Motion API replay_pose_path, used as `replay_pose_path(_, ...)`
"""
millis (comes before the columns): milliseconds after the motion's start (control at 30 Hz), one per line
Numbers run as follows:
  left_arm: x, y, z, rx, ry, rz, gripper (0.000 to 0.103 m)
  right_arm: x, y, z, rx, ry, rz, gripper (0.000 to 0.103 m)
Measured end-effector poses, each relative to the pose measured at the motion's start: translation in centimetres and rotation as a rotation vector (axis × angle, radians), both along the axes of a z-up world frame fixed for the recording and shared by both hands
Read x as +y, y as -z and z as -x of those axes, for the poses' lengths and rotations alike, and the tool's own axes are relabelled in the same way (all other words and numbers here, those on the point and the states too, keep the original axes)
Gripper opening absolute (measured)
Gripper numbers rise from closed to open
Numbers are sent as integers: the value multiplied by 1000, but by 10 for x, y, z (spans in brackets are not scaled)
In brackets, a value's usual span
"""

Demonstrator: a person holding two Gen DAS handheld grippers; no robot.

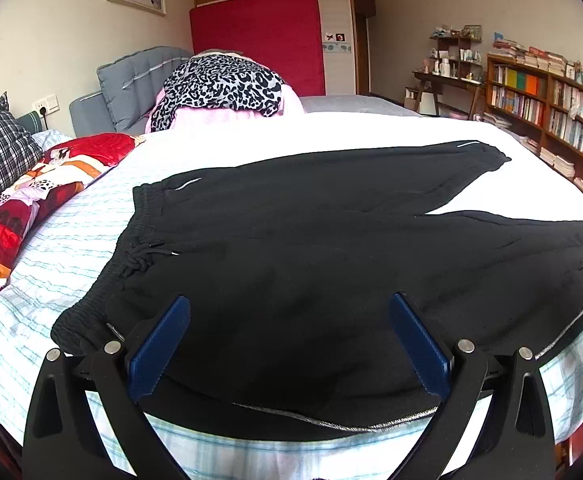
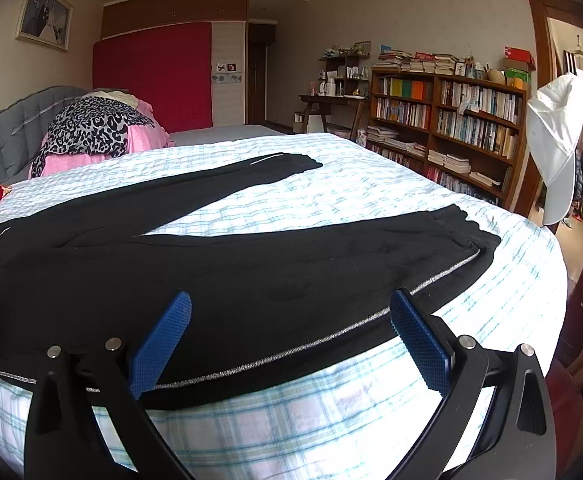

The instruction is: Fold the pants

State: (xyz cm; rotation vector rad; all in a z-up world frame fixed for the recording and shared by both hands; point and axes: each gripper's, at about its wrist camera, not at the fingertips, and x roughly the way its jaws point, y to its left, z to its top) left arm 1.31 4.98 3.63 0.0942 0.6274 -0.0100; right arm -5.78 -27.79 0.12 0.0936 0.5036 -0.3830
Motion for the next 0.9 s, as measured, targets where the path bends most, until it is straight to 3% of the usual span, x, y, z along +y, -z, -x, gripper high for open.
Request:
replay_pose_path(267,42,-29,-41,-23,-77,18,98,7,-25,-33,-33,-55,27,100)
replay_pose_path(500,88,-42,-100,0,-173,5,98,14,-22,-73,6,-98,9,100)
replay_pose_path(700,120,-31,-156,68,-203,-3,98,25,-15,-106,49,-129,3,100)
replay_pose_path(900,155,-2,-216,186,-207,12,98,38,-9,-136,82,-154,3,100)
